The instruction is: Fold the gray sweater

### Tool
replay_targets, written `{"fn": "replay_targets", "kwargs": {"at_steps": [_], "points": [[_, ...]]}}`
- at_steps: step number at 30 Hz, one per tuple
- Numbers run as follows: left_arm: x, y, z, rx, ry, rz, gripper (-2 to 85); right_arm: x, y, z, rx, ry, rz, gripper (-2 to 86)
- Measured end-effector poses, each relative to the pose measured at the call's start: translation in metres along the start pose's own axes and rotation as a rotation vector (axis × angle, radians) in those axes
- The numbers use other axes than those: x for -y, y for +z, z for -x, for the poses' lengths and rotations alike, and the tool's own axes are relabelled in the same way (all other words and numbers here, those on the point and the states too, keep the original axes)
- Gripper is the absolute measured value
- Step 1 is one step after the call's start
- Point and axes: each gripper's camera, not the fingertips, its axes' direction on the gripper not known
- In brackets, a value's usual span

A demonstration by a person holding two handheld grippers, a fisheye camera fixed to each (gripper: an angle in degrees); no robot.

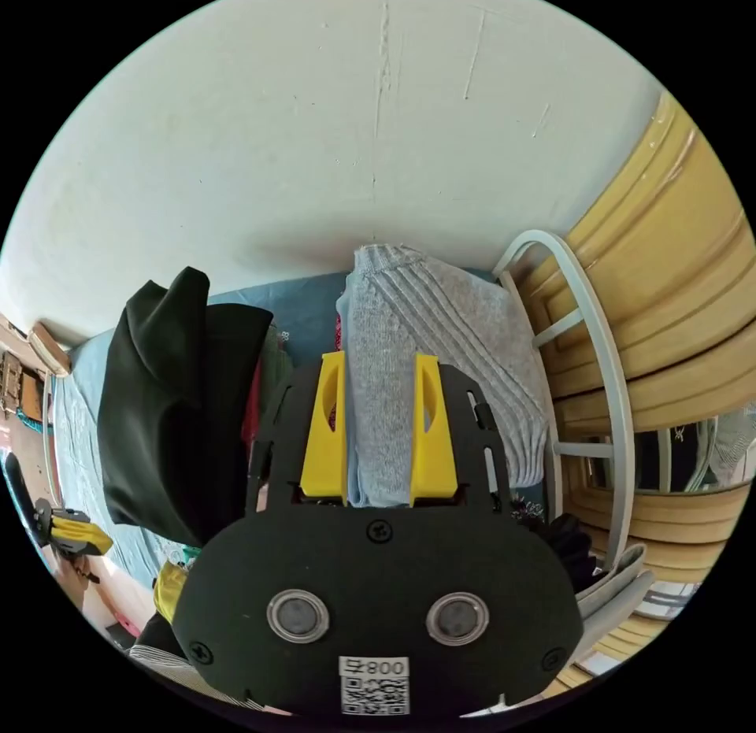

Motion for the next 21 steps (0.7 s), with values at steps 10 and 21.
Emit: {"fn": "replay_targets", "kwargs": {"at_steps": [10,21], "points": [[-0.080,-0.038,0.049,-0.054,-0.159,0.004,0.2,0.094,0.051,-0.010,-0.221,-0.130,0.141,6.7],[-0.175,-0.105,0.102,-0.186,-0.198,-0.083,0.1,0.149,-0.097,-0.202,0.282,0.270,-0.093,2.2]]}}
